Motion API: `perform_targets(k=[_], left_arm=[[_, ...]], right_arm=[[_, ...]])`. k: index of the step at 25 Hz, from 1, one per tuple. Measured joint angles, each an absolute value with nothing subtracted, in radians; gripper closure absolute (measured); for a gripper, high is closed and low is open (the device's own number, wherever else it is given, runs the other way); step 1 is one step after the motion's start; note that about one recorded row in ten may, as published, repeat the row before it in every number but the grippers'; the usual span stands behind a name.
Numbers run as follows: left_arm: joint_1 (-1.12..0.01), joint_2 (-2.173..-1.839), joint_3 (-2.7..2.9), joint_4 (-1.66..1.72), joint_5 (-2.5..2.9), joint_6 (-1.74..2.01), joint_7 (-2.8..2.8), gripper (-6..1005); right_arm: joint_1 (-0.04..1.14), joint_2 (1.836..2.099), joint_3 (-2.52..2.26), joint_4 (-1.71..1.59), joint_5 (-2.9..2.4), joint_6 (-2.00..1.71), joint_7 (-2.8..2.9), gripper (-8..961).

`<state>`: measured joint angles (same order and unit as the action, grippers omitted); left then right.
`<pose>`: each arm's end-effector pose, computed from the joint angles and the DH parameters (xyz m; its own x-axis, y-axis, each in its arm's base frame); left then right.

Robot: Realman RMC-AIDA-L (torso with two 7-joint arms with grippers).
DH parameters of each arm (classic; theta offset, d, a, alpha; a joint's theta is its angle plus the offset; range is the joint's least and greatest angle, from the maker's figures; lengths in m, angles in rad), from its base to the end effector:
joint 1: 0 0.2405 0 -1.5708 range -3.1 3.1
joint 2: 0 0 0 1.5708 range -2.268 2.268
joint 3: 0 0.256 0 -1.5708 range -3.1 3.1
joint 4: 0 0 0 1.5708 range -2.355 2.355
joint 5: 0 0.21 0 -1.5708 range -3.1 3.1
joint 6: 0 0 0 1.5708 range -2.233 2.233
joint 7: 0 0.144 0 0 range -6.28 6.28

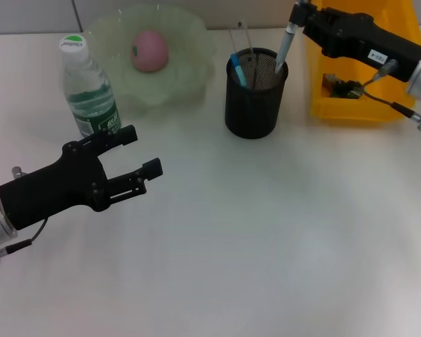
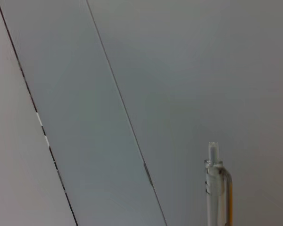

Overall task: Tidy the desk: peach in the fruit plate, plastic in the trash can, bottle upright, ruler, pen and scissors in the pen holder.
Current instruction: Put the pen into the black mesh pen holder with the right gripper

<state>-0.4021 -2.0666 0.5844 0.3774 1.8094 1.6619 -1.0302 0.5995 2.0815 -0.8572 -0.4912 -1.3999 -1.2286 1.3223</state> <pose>-0.2925 0.2753 -0.0118 0.6378 0.2285 0.7356 0.5005 -0.8488 -0.1703 0.2274 0.3916 0.0024 0.5411 -0.2465 -0.8040 -0.6640 -0.7119 -0.2287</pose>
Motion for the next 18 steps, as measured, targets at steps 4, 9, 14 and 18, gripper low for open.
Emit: perform_targets(k=[4,9,14,18], left_arm=[[-0.405,-2.068,0.584,0.368,1.812,1.649,-1.019,170],[-0.407,-2.067,0.584,0.357,1.813,1.641,-1.011,170],[-0.408,-2.067,0.584,0.356,1.814,1.636,-1.011,170],[-0.406,-2.066,0.584,0.356,1.814,1.634,-1.011,170]], right_arm=[[0.639,2.082,-0.859,-0.451,-1.4,-1.182,1.302,827],[0.678,2.083,-0.86,-0.391,-1.401,-1.127,1.26,828],[0.696,2.085,-0.866,-0.364,-1.4,-1.085,1.24,828],[0.698,2.087,-0.874,-0.353,-1.397,-1.062,1.219,828]])
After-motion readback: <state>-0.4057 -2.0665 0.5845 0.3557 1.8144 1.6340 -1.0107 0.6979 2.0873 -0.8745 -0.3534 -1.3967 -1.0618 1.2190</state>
